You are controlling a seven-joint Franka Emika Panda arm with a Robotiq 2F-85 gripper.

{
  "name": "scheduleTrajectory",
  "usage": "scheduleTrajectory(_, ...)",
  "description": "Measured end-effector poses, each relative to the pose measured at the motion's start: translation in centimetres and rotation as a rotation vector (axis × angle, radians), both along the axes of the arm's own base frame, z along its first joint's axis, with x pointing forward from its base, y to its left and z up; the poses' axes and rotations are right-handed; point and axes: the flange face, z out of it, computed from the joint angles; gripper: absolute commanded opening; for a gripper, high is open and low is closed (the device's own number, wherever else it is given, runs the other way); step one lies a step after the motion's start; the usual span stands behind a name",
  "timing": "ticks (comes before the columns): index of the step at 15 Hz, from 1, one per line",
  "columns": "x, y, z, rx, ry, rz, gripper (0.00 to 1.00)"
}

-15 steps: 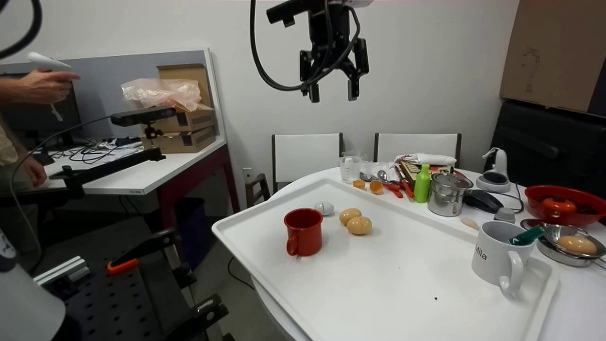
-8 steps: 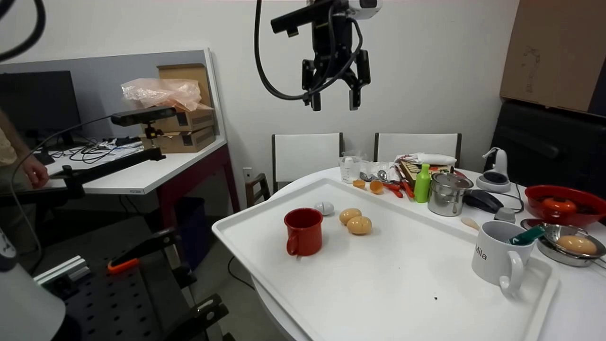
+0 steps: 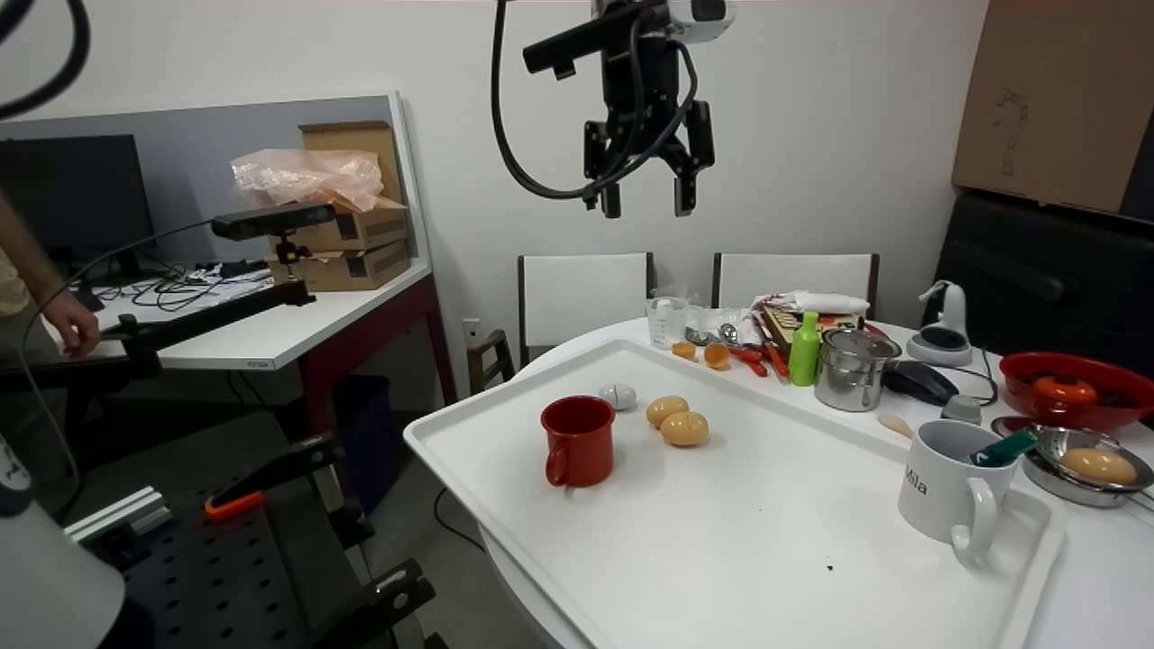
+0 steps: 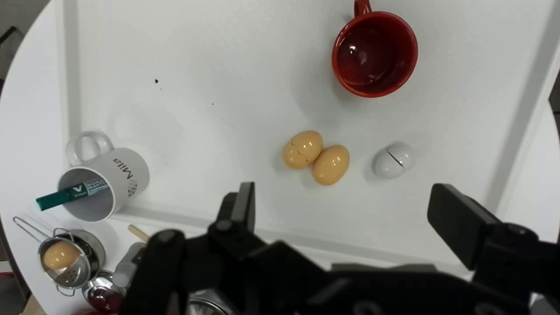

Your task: Put the right brown egg in the red cup

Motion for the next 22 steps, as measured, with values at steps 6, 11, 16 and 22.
scheduleTrajectory(6,2.2,-1.6,-4.3,-0.009,0.014,-0.06,1.0)
scheduleTrajectory(11,4.1,-2.4,-8.1,-0.017,0.042,-0.147,1.0)
scheduleTrajectory(16,4.9,-2.9,-11.3,-0.001,0.026,-0.26,1.0)
scheduleTrajectory(22,4.0,-3.5,-15.9,-0.005,0.077,-0.305,1.0)
